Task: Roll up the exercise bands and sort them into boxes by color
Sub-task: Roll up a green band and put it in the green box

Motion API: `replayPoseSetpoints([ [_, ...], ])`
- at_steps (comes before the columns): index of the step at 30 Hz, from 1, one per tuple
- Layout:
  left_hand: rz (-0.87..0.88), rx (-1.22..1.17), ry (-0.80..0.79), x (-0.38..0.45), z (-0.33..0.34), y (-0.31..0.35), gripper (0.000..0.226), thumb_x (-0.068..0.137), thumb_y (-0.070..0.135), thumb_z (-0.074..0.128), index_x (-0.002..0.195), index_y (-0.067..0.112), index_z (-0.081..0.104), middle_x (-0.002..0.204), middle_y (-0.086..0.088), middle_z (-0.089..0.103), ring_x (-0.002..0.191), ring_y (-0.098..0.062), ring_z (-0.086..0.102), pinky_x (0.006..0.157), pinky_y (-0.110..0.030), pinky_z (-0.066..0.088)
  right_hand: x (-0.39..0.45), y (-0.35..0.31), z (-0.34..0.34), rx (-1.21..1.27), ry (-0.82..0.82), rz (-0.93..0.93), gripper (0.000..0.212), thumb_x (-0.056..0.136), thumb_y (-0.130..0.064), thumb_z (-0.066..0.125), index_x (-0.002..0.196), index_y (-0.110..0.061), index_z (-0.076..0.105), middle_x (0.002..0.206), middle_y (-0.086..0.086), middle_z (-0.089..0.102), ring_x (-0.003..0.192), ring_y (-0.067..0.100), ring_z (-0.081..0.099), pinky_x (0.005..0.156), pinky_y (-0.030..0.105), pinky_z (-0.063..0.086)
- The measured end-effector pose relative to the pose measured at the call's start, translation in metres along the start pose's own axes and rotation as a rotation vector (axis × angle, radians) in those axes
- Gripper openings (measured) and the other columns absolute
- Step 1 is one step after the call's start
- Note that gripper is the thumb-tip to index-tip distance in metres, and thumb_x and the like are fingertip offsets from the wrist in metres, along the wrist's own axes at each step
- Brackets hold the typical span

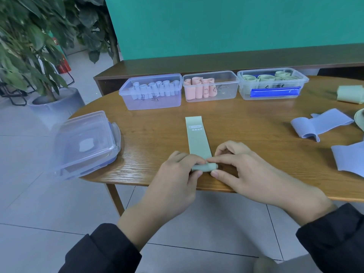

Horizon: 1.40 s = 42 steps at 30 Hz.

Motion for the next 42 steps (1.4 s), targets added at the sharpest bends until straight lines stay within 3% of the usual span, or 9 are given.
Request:
replayPoseSetpoints([
  [4,-0.021,-0.018,-0.004,0.001,-0.008,0.0,0.024,0.084,0.009,0.077,0.105,0.022,0.074,0.084,0.036,0.046,0.085,-0.002,0.049,0.077,0.001,0.034,0.001,0.0,0.0,0.001,-0.012,0.017,0.051,0.094,-0.057,0.053,0.138,-0.034,0.059,0.118,-0.021,0.043,0.117,-0.001,0.039,0.103,0.022,0.038],
  [8,-0.054,-0.037,-0.017,0.002,-0.01,-0.003,0.024,0.084,0.012,0.079,0.105,0.024,0.077,0.079,0.04,0.045,0.077,0.006,0.05,0.075,0.001,0.034,0.003,0.003,-0.001,0.03,-0.013,0.036,0.051,0.091,-0.059,0.056,0.136,-0.035,0.061,0.118,-0.021,0.044,0.118,-0.002,0.04,0.103,0.02,0.035],
  [14,-0.029,0.005,-0.056,0.002,-0.001,-0.002,0.022,0.09,0.016,0.073,0.111,0.021,0.076,0.102,0.008,0.065,0.084,-0.004,0.055,0.077,-0.005,0.038,0.005,0.005,-0.002,0.051,-0.009,0.051,0.051,0.088,-0.058,0.061,0.133,-0.034,0.063,0.117,-0.02,0.045,0.119,-0.002,0.041,0.102,0.016,0.032],
  [17,0.014,0.027,-0.037,-0.001,0.0,0.001,0.023,0.094,0.027,0.07,0.115,0.02,0.075,0.107,0.007,0.056,0.086,-0.009,0.058,0.075,-0.023,0.051,0.006,0.005,-0.002,0.065,0.001,0.049,0.047,0.089,-0.056,0.062,0.13,-0.034,0.065,0.117,-0.02,0.046,0.118,-0.003,0.042,0.103,0.017,0.033],
  [23,0.069,0.132,0.031,0.002,0.001,-0.003,0.028,0.099,0.028,0.057,0.114,0.013,0.075,0.103,0.0,0.051,0.093,-0.017,0.048,0.079,-0.029,0.048,0.011,0.007,-0.002,0.075,0.018,0.052,0.042,0.088,-0.055,0.063,0.122,-0.032,0.069,0.116,-0.022,0.045,0.111,-0.005,0.044,0.095,0.016,0.034],
  [29,0.096,0.148,0.045,0.007,0.004,-0.002,0.019,0.1,0.018,0.06,0.104,0.009,0.076,0.095,0.0,0.045,0.089,-0.02,0.042,0.073,-0.037,0.048,0.009,0.005,-0.007,0.027,0.094,0.068,0.035,0.089,-0.05,0.065,0.12,-0.032,0.068,0.131,-0.017,0.041,0.11,0.0,0.048,0.096,0.027,0.046],
  [34,-0.008,0.056,-0.003,0.012,0.007,-0.012,0.022,0.099,0.022,0.06,0.111,0.015,0.077,0.095,0.0,0.053,0.093,-0.019,0.047,0.079,-0.019,0.037,0.011,-0.004,-0.01,0.076,0.135,-0.001,0.022,0.089,-0.046,0.062,0.106,-0.033,0.069,0.11,-0.019,0.057,0.104,0.011,0.057,0.088,0.041,0.052],
  [38,-0.19,-0.095,0.126,0.01,-0.011,-0.026,0.025,0.088,0.029,0.078,0.112,0.021,0.077,0.087,0.014,0.067,0.09,-0.009,0.058,0.081,-0.013,0.041,0.014,0.002,-0.009,0.094,0.136,0.027,0.026,0.089,-0.05,0.059,0.105,-0.033,0.07,0.107,-0.021,0.057,0.105,0.008,0.055,0.091,0.04,0.05],
  [42,-0.161,-0.071,0.162,0.008,-0.015,-0.024,0.007,0.084,0.025,0.082,0.089,0.023,0.078,0.073,0.028,0.057,0.084,-0.006,0.057,0.075,-0.007,0.039,0.015,0.004,-0.009,0.099,0.145,0.046,0.026,0.092,-0.049,0.058,0.105,-0.033,0.073,0.108,-0.022,0.054,0.106,0.004,0.054,0.092,0.038,0.05],
])
Point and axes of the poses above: each hand's wrist, its own x-axis towards the middle knuckle, its own z-axis out of the palm, y = z × x, the point moved 10 cm from there along x, towards the middle knuckle
